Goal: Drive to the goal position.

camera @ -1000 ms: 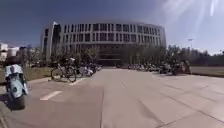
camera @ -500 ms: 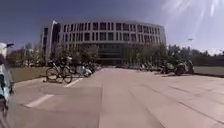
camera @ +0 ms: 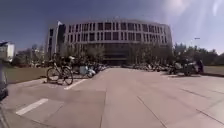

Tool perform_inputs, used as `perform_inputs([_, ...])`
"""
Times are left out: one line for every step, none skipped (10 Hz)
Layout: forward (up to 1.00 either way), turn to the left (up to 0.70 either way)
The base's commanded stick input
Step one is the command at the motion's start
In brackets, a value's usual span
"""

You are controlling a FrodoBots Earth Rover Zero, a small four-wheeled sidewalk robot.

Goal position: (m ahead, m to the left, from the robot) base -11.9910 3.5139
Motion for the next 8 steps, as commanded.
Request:
perform_inputs([0.70, 0.01])
perform_inputs([0.70, 0.00])
perform_inputs([0.50, 0.00])
perform_inputs([0.16, 0.00])
perform_inputs([0.04, -0.02])
perform_inputs([0.04, -0.37])
perform_inputs([0.04, -0.70])
perform_inputs([0.04, -0.70])
